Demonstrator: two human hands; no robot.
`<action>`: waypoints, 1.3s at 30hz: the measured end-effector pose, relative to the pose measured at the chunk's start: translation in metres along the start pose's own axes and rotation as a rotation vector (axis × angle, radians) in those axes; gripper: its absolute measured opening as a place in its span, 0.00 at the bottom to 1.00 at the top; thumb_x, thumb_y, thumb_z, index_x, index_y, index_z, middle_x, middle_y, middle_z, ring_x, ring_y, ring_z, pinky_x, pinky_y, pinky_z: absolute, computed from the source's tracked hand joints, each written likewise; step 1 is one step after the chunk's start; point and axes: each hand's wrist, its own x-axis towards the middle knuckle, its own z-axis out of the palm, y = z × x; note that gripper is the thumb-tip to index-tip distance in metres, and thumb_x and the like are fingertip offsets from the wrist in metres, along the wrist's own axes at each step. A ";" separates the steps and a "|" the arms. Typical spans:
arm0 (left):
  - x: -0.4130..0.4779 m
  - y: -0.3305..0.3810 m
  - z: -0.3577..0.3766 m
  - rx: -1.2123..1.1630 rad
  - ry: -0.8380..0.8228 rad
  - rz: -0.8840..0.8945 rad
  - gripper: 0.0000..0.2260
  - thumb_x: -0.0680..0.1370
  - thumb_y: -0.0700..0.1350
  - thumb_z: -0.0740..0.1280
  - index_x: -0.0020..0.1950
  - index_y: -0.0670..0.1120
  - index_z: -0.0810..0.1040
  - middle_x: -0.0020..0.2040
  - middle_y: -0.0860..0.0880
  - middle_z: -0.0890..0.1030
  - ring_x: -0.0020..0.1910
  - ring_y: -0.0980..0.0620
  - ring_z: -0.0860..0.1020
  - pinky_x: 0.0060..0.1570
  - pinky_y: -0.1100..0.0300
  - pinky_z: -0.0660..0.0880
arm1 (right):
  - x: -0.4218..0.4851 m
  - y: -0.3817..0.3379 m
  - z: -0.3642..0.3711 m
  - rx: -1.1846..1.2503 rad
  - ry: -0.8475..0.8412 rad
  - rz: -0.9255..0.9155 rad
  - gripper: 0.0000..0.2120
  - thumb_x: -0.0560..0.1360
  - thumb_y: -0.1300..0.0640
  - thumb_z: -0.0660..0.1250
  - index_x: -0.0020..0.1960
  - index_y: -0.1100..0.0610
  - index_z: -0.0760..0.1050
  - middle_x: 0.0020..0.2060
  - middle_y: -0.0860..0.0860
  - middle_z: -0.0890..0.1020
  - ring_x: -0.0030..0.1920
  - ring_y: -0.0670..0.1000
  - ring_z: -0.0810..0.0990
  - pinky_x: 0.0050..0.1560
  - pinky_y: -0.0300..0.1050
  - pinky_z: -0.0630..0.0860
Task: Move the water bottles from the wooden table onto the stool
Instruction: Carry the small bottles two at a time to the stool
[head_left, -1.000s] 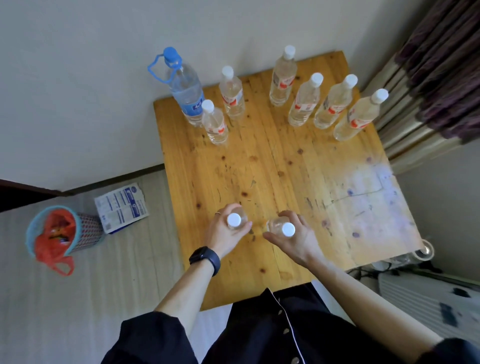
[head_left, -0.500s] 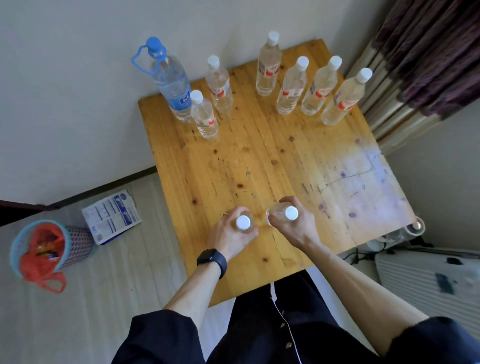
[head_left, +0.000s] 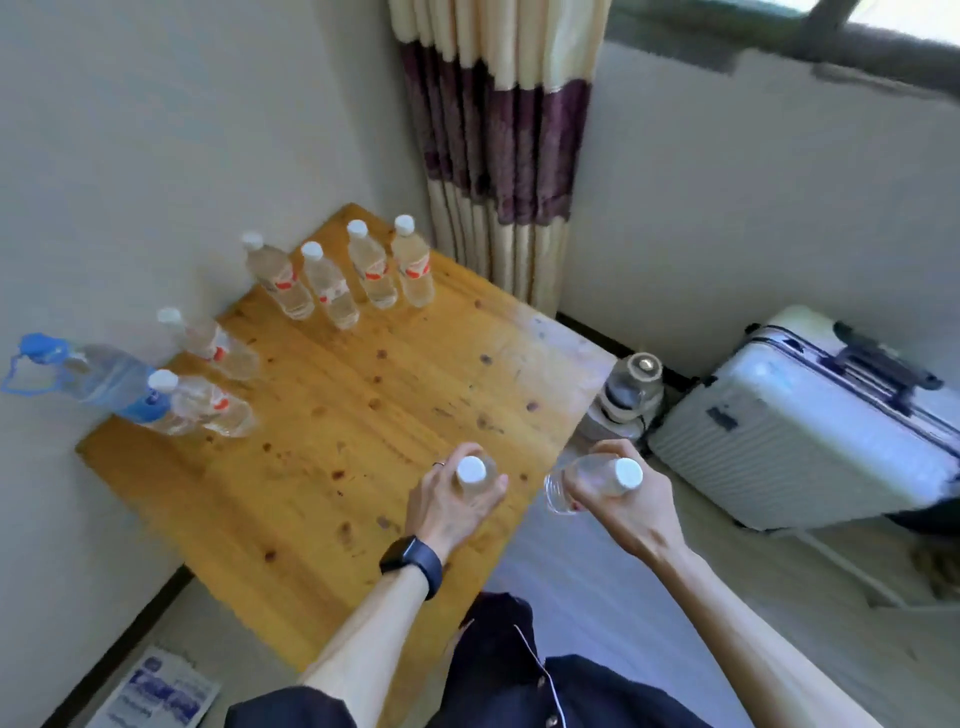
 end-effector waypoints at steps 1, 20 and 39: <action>0.001 0.019 0.011 0.007 -0.021 0.063 0.16 0.71 0.66 0.70 0.56 0.64 0.73 0.49 0.53 0.82 0.48 0.49 0.79 0.43 0.58 0.74 | -0.007 0.008 -0.019 0.017 0.050 0.009 0.16 0.65 0.44 0.77 0.49 0.41 0.74 0.39 0.44 0.83 0.37 0.48 0.80 0.32 0.44 0.77; -0.279 0.454 0.389 0.166 -0.719 1.112 0.21 0.67 0.71 0.64 0.53 0.60 0.74 0.41 0.55 0.84 0.43 0.50 0.82 0.46 0.53 0.79 | -0.344 0.286 -0.422 0.158 1.170 0.486 0.19 0.65 0.42 0.78 0.50 0.47 0.76 0.41 0.46 0.85 0.44 0.54 0.82 0.41 0.43 0.73; -0.668 0.687 0.699 0.272 -1.262 1.719 0.23 0.66 0.72 0.62 0.47 0.56 0.77 0.40 0.60 0.83 0.43 0.57 0.81 0.47 0.57 0.79 | -0.632 0.468 -0.640 0.291 1.810 0.979 0.17 0.62 0.36 0.76 0.43 0.43 0.75 0.37 0.40 0.83 0.44 0.49 0.81 0.41 0.42 0.71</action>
